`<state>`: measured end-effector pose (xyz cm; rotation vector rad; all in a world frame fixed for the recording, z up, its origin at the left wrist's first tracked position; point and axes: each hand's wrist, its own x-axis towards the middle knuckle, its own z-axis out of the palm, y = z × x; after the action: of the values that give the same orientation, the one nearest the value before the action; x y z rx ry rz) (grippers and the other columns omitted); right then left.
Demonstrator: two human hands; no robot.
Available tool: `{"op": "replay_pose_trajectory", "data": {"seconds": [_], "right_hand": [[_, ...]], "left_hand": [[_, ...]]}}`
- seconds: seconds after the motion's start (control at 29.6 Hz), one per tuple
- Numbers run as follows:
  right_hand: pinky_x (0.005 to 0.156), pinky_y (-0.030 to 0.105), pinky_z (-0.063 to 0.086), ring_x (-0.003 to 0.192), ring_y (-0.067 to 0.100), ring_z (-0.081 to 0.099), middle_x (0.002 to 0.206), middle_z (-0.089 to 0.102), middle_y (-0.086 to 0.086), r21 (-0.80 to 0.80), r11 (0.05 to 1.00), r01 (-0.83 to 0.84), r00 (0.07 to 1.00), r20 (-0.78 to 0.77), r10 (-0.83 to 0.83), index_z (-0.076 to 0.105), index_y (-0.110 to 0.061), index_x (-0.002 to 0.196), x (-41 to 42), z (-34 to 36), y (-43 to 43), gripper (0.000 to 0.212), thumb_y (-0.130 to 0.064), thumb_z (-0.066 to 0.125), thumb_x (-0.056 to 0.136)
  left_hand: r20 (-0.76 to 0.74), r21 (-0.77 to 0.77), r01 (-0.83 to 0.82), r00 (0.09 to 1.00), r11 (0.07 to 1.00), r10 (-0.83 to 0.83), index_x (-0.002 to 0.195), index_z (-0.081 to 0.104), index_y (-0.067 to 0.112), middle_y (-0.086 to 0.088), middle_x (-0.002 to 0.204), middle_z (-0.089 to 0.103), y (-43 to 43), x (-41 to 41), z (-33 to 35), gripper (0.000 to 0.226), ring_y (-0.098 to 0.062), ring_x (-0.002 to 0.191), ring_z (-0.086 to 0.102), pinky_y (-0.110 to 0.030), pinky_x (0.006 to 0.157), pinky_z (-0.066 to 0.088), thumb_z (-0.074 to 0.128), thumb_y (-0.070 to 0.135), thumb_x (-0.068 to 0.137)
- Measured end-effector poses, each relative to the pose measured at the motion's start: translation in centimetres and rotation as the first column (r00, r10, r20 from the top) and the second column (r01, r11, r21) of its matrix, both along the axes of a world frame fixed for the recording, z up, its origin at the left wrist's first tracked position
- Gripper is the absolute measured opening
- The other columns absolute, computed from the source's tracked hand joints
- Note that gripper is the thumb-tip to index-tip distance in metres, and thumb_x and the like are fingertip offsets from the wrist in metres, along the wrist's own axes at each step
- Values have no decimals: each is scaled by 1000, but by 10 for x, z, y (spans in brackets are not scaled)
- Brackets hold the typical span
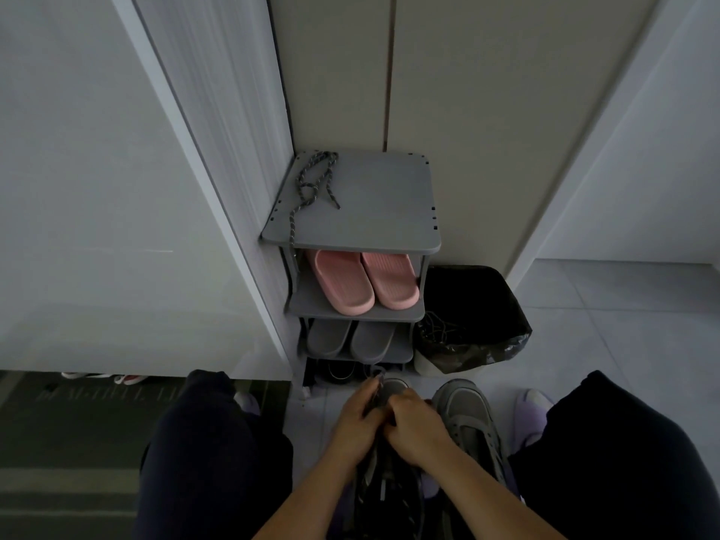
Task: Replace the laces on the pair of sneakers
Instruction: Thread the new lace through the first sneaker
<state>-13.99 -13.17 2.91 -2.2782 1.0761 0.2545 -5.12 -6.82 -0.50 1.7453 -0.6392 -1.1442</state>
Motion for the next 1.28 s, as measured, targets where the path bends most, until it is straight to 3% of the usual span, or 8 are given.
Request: {"op": "replay_pose_trajectory", "data": {"seconds": [0.17, 0.3, 0.61, 0.71, 0.81, 0.95, 1.05, 1.28], "right_hand": [[72, 27, 40, 83, 19, 48, 106, 48, 11, 124, 991, -53, 998, -32, 58, 53, -6, 93, -4, 11, -6, 17, -22, 48, 88], [51, 25, 25, 54, 11, 34, 64, 39, 1, 292, 954, -73, 997, 5, 75, 36, -14, 60, -15, 22, -7, 28, -16, 49, 84], [66, 20, 33, 61, 1, 43, 63, 49, -11, 590, 807, -12, 996, 76, -40, 50, -26, 61, -88, 59, -2, 20, -24, 56, 80], [62, 23, 33, 62, 5, 44, 64, 49, -8, 445, 890, 99, 993, 9, -116, 47, -25, 58, -89, 54, -5, 24, -23, 55, 80], [65, 25, 37, 74, 10, 46, 85, 47, -6, -19, 997, 76, 997, -19, -76, 45, -24, 76, -76, 51, -8, 12, -30, 49, 86], [84, 29, 41, 107, 19, 48, 110, 43, 1, -172, 985, 25, 999, 39, -18, 50, -19, 112, -45, 40, -3, 25, -32, 42, 92], [93, 38, 42, 113, 28, 50, 124, 45, 6, -402, 915, 20, 1000, 28, -9, 48, -18, 125, -31, 25, 0, 50, -31, 61, 79], [100, 32, 32, 119, 21, 39, 126, 42, 1, -222, 965, -142, 988, 33, 153, 52, -22, 125, -19, 10, 7, 41, -31, 55, 86]], "left_hand": [[-42, 3, -2, 999, 1000, 3, 138, 38, 15, 7, 126, 46, -1, 2, -2, 54, -5, 115, 45, -13, 91, 38, 55, 4, 87], [-37, 8, -25, 999, 1000, 26, 136, 40, 15, 1, 135, 46, 0, 3, -3, 58, -9, 120, 45, -22, 100, 36, 55, -3, 83], [-66, 28, -59, 996, 998, 60, 136, 42, 16, -4, 128, 53, -3, 2, -4, 61, -14, 111, 53, -24, 92, 42, 54, -5, 80], [-94, 32, -62, 993, 998, 65, 135, 43, 17, -3, 126, 54, -1, 5, -2, 58, -12, 107, 52, -20, 86, 44, 56, -3, 82], [-127, 29, -25, 991, 999, 28, 136, 41, 15, -2, 129, 51, 3, 8, 1, 56, -10, 110, 50, -16, 87, 43, 57, -2, 85], [-120, 7, 2, 993, 1000, -1, 134, 41, 20, 5, 122, 53, 10, 6, 4, 55, -5, 103, 54, -5, 73, 46, 58, 0, 86], [-120, -9, 14, 993, 1000, -15, 127, 37, 29, 10, 112, 53, 12, 3, 7, 55, 8, 92, 51, -1, 69, 46, 55, -3, 86], [-92, 4, 23, 995, 1000, -23, 139, 35, 18, 4, 122, 50, 15, 2, 7, 54, -6, 106, 48, 0, 68, 45, 48, 0, 90]]}}
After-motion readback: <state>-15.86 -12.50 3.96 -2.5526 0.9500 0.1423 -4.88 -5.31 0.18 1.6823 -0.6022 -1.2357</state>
